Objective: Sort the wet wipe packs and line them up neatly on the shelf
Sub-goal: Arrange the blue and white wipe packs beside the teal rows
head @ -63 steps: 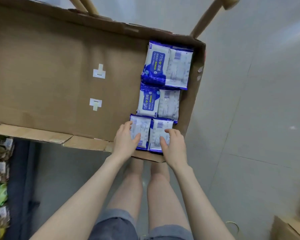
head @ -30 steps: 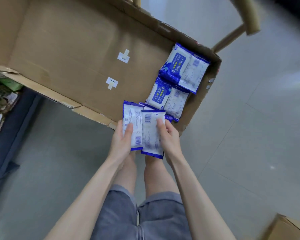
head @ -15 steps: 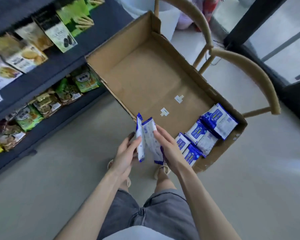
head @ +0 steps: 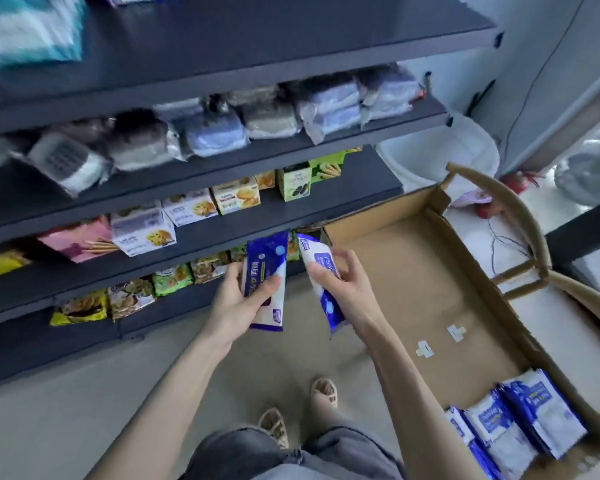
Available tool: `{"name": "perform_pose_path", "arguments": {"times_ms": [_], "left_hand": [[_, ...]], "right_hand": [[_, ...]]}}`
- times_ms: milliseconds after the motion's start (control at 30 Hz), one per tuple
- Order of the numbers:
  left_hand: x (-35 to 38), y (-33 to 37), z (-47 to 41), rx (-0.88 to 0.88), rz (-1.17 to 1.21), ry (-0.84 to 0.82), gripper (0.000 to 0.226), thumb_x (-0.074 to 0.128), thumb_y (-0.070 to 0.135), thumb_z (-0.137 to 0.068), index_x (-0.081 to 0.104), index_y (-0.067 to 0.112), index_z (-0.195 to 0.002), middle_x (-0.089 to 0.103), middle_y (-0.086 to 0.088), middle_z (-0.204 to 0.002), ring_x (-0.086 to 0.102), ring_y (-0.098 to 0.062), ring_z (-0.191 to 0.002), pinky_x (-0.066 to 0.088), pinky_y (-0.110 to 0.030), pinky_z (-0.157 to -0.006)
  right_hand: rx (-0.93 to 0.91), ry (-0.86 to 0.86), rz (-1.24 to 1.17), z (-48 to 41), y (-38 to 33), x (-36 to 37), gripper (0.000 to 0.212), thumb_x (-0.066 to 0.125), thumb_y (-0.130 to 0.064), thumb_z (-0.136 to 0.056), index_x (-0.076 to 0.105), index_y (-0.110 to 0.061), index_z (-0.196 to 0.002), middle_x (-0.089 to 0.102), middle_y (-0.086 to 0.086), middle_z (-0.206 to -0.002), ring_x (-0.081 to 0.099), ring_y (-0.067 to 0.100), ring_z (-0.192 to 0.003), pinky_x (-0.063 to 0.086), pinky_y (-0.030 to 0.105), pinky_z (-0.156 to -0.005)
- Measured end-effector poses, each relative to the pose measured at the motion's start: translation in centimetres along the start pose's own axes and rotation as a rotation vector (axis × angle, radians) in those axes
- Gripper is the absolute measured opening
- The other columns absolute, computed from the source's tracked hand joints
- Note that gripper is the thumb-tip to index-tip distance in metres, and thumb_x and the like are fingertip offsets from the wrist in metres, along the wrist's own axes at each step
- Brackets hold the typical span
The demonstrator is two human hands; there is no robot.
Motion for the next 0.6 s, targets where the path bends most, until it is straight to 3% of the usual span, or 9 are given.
{"name": "perform_pose_path", "arguments": {"times_ms": [100, 233, 333, 400, 500, 600], "left_hand": [[-2.9, 4.0, -2.4, 0.074, 0.050, 0.013, 0.030, 0.065, 0.022, -0.087, 0.050, 0.021, -0.113, 0.068, 0.006, -0.107, 0.067, -0.003, -0.088, 0.052, -0.022, -0.076], [-6.5, 10.1, -5.4, 0.226, 0.058, 0.038, 0.037, 0.052, 0.000, -0.093, 0.052, 0.028, -0.117, 0.068, 0.007, -0.110, 0.065, -0.008, -0.099, 0.049, -0.034, -0.091], [-8.7, 15.4, -7.6, 0.384, 0.041, 0.099, 0.044, 0.055, -0.004, -0.090, 0.054, 0.035, -0.110, 0.068, 0.008, -0.108, 0.065, -0.005, -0.097, 0.053, -0.024, -0.085], [-10.7, 18.6, -9.4, 0.464, 0.041, 0.201, 0.039, 0.062, -0.002, -0.087, 0.057, 0.032, -0.105, 0.070, 0.010, -0.101, 0.067, -0.006, -0.092, 0.054, -0.022, -0.079], [-13.1, 23.1, -12.4, 0.536, -0.012, 0.317, 0.031, 0.068, 0.000, -0.082, 0.063, 0.027, -0.096, 0.073, 0.014, -0.091, 0.068, -0.006, -0.086, 0.053, -0.021, -0.074], [-15.1, 27.9, -15.1, 0.629, -0.037, 0.407, 0.033, 0.072, -0.002, -0.077, 0.064, 0.028, -0.090, 0.072, 0.015, -0.081, 0.064, 0.001, -0.074, 0.051, -0.015, -0.070]], "right_hand": [[-0.136, -0.053, 0.011, -3.3, -5.3, 2.8, 0.042, 0.073, -0.033, -0.082, 0.049, -0.024, -0.115, 0.069, 0.001, -0.098, 0.067, 0.009, -0.078, 0.051, 0.019, -0.063], [-0.311, -0.130, 0.047, -7.8, -12.3, 6.1, 0.027, 0.057, -0.023, -0.095, 0.047, -0.022, -0.120, 0.065, -0.019, -0.078, 0.064, 0.004, -0.076, 0.050, 0.021, -0.066], [-0.446, -0.176, 0.078, -11.2, -17.5, 8.2, 0.034, 0.051, -0.006, -0.094, 0.050, -0.028, -0.120, 0.066, -0.005, -0.095, 0.063, 0.013, -0.087, 0.051, 0.025, -0.070], [-0.532, -0.223, 0.084, -13.6, -20.8, 9.6, 0.042, 0.050, -0.001, -0.088, 0.049, -0.022, -0.124, 0.063, 0.005, -0.099, 0.062, 0.010, -0.084, 0.051, 0.022, -0.069], [-0.599, -0.275, 0.129, -17.3, -25.1, 11.2, 0.049, 0.048, 0.012, -0.089, 0.047, -0.019, -0.128, 0.065, 0.003, -0.098, 0.064, 0.009, -0.086, 0.053, 0.024, -0.070], [-0.632, -0.266, 0.142, -21.4, -28.7, 12.4, 0.047, 0.057, 0.009, -0.086, 0.047, -0.011, -0.127, 0.068, 0.007, -0.098, 0.067, 0.017, -0.087, 0.054, 0.033, -0.073]]}}
Point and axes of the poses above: each hand's wrist, its own z-axis away from the middle knuckle, its own x-axis out of the palm, y = z × x, the point moved 9 cm from there along -z, towards the middle knuckle
